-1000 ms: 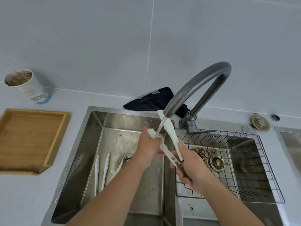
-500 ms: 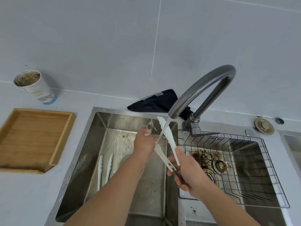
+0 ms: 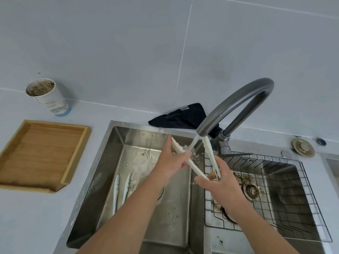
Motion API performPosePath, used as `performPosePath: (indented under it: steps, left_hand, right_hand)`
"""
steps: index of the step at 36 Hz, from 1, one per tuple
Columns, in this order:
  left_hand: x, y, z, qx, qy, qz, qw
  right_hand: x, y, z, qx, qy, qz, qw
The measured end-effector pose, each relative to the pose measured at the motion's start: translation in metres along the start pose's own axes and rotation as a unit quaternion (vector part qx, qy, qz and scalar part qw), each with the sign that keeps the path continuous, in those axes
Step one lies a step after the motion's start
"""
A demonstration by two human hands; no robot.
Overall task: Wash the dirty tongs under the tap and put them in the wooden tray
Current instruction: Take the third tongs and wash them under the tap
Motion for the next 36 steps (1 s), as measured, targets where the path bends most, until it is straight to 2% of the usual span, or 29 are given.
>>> performPosePath:
  steps: [4,8,13,19,23,30,33,36]
  left_hand:
    - [0.011,0.007,0.01,0.033,-0.056,-0.022,0.998]
    - [0.014,0.012,0.011,0.067,-0.077,-0.058,0.993]
    - [0.005,0.007,0.013,0.035,-0.134,-0.103,0.985]
    - [0.0,-0.005,0.015,0.013,-0.126,-0.128,0.984]
    - [0.006,-0.013,0.021,-0.031,-0.058,-0.119,0.991]
    - [0.011,-0.013,0.034,-0.105,-0.062,-0.135,0.983]
    - [0.01,-0.009,0.031,-0.082,-0.035,-0.123,0.988]
    - [0.009,-0.001,0.018,0.006,-0.01,-0.084,0.996]
  right_hand:
    - [-0.001,-0.004,-0.001,0.055,-0.06,-0.06,0.995]
    - [0.0,-0.005,-0.008,0.129,-0.128,-0.069,0.981]
    - [0.006,-0.003,-0.013,0.154,-0.17,-0.066,0.971]
    - [0.014,0.004,-0.013,0.173,-0.205,-0.066,0.961]
    - [0.016,0.01,-0.013,0.17,-0.171,-0.056,0.969]
    - [0.01,0.017,-0.013,0.112,-0.01,-0.006,0.994]
    - [0.012,0.019,-0.01,0.087,0.043,0.026,0.995]
    - [0.016,0.017,-0.009,0.064,0.057,0.041,0.995]
Point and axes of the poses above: each hand's wrist, its own y-axis away from the middle knuckle, its own z-axis out of the back of the hand, x = y × z, the point moved 3 cm from there along -y, towards the middle knuckle, and after that the axes turned 13 degrees about y, right-handed, at the moved point
